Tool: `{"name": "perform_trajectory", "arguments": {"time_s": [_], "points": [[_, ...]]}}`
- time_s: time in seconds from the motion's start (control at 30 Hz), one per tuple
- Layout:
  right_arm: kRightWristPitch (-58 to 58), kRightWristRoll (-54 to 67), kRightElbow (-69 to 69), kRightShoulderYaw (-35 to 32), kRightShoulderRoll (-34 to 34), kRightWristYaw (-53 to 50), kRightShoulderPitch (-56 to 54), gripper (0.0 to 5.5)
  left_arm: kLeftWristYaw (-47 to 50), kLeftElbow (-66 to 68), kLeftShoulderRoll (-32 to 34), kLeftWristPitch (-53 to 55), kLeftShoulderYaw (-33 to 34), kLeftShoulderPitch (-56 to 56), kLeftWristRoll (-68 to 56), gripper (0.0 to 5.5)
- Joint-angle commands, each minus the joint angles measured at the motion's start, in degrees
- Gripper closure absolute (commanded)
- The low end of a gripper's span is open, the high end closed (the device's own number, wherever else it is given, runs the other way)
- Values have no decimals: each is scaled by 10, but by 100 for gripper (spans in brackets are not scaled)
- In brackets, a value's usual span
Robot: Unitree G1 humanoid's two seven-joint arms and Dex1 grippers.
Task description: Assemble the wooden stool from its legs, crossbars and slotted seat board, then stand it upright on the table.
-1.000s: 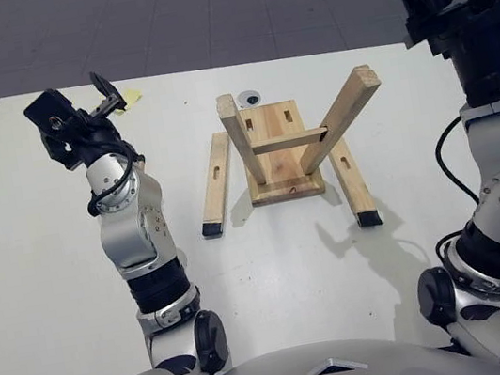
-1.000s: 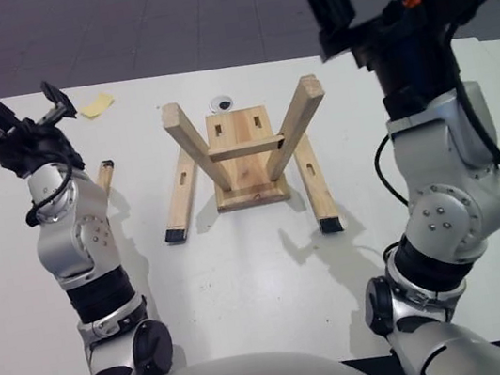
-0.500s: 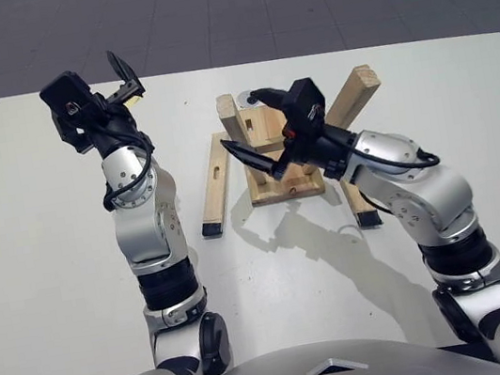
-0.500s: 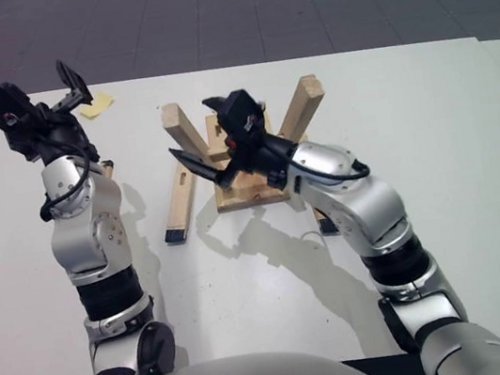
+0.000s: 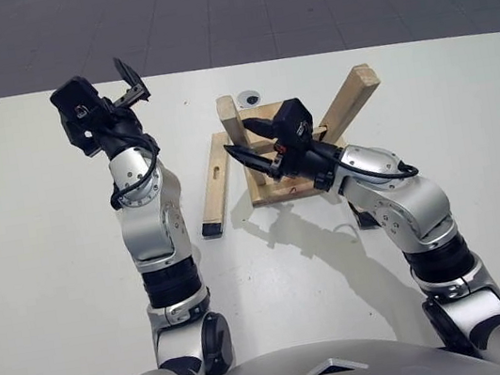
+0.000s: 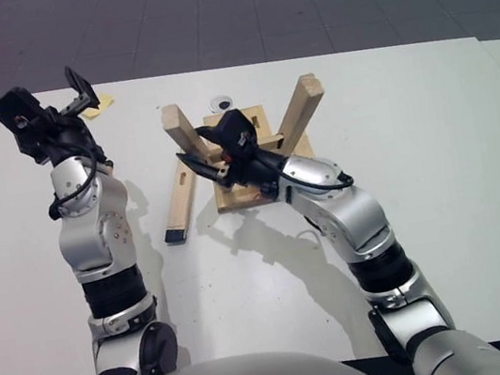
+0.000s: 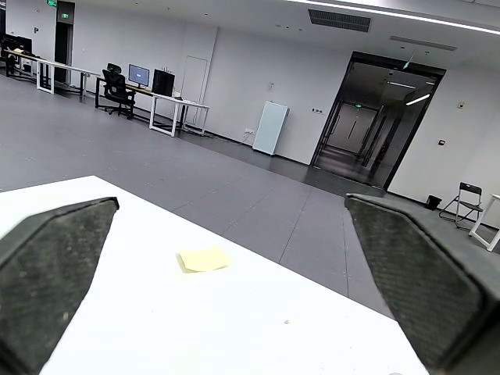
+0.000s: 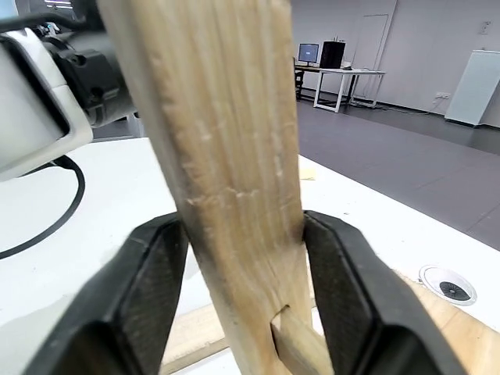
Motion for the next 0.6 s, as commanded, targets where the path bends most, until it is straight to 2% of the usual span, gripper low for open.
{"name": "perform_trajectory", "arguments": {"time_s": [0.03, 0.27, 0.5, 0.53, 0.6], "points": [[-17, 15, 10, -23, -57, 86, -1, 331, 3, 12, -1, 2, -3, 2, 2, 10], [-85, 18, 110, -64, -178, 280, -46, 343, -12, 33, 8, 14, -12, -12, 0, 10], [-123, 30, 141, -94, -215, 353, -47, 346, -48, 28, 11, 46, -53, -9, 1, 10], [-124, 36, 132, -103, -213, 348, -43, 310, -55, 24, 13, 46, -60, -9, 2, 10], [-119, 57, 109, -127, -200, 328, -38, 282, -63, 18, 13, 46, -63, -10, -1, 10]]}}
